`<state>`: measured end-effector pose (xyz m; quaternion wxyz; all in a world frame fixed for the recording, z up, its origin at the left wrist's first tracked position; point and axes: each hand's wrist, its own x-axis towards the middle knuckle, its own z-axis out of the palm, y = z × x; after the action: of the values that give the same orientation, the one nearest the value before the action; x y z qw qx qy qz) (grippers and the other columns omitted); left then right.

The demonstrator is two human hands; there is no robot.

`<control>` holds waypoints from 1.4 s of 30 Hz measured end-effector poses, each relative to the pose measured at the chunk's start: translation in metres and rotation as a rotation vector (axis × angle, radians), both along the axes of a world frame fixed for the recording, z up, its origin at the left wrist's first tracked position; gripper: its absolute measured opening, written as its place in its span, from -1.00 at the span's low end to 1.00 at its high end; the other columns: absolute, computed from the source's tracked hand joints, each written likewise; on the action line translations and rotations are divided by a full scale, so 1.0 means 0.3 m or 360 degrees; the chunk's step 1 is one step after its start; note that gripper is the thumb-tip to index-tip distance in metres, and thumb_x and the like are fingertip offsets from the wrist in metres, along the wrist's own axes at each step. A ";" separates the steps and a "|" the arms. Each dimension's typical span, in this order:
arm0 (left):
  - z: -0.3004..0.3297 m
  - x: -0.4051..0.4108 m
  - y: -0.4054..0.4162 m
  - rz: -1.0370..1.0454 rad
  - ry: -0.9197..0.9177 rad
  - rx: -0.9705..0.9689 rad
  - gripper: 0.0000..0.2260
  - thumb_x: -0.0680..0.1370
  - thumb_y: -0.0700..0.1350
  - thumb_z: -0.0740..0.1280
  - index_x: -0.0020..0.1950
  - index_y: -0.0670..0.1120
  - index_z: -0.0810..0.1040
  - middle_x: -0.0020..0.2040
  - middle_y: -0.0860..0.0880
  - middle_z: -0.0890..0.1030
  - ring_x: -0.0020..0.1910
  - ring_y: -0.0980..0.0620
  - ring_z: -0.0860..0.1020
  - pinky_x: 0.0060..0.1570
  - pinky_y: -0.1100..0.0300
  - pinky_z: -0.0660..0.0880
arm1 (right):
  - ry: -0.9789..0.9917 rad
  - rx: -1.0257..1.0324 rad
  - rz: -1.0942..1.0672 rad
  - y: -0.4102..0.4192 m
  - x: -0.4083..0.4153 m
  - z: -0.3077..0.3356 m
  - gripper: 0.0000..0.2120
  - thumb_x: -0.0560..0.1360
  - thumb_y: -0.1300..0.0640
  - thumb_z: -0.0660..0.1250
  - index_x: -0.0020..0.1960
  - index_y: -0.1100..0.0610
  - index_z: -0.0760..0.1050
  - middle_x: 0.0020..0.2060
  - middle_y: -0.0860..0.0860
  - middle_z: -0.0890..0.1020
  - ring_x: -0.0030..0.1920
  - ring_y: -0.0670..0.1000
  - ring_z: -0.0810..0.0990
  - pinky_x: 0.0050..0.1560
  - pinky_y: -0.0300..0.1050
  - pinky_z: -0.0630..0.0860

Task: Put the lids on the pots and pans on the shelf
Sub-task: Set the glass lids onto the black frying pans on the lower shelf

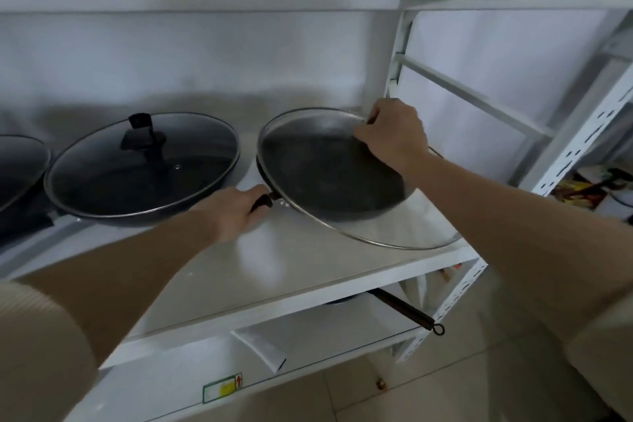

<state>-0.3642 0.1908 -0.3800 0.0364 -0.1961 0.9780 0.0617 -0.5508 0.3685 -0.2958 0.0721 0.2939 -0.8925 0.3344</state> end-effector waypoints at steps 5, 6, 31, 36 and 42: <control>-0.012 -0.001 0.030 0.0161 0.0007 -0.0211 -0.60 0.60 0.12 0.07 0.42 0.03 0.25 0.03 -0.06 0.53 -0.09 -0.14 0.57 -0.11 0.02 0.51 | -0.0007 0.0073 0.0099 -0.134 -0.053 -0.036 -0.74 0.47 0.06 0.37 0.05 0.22 0.54 -0.02 0.14 0.61 -0.03 0.13 0.60 0.02 0.06 0.58; -0.020 -0.013 0.039 0.0208 0.0021 -0.0247 -0.57 0.59 0.13 0.07 0.42 0.01 0.25 0.12 -0.06 0.52 -0.02 -0.16 0.59 -0.11 0.01 0.50 | 0.0001 0.0112 0.0100 -0.157 -0.067 -0.049 -0.74 0.49 0.06 0.35 0.08 0.22 0.53 0.01 0.15 0.59 -0.01 0.14 0.60 0.02 0.06 0.57; -0.050 -0.078 0.000 0.0353 0.0046 -0.0034 -0.31 0.46 0.42 0.08 0.39 -0.03 0.26 -0.05 0.00 0.62 -0.09 -0.05 0.61 -0.14 0.06 0.51 | 0.0096 0.0254 0.0171 -0.267 -0.138 -0.203 -0.79 0.55 0.23 0.24 0.13 0.31 0.48 0.17 0.23 0.49 0.05 0.24 0.57 -0.09 -0.01 0.46; -0.047 -0.088 -0.005 0.0345 0.0017 -0.0060 -0.33 0.48 0.40 0.09 0.39 -0.05 0.26 -0.07 -0.01 0.60 -0.13 -0.04 0.60 -0.17 0.08 0.50 | 0.0079 0.0265 0.0164 -0.267 -0.144 -0.205 -0.81 0.55 0.25 0.24 0.12 0.30 0.49 0.15 0.24 0.51 0.04 0.23 0.58 -0.05 0.01 0.50; -0.040 -0.088 0.003 0.0357 0.0018 -0.0024 -0.30 0.47 0.41 0.07 0.41 -0.05 0.26 -0.08 0.01 0.57 -0.13 -0.04 0.57 -0.17 0.09 0.46 | 0.0056 0.0360 0.0155 -0.239 -0.110 -0.191 -0.67 0.58 0.15 0.20 0.30 0.24 0.40 0.28 0.23 0.41 0.24 0.27 0.46 0.11 0.05 0.45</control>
<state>-0.3905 0.1916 -0.3920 0.0223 -0.3043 0.9505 0.0590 -0.5839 0.2969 -0.3531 0.0377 0.3491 -0.9078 0.2295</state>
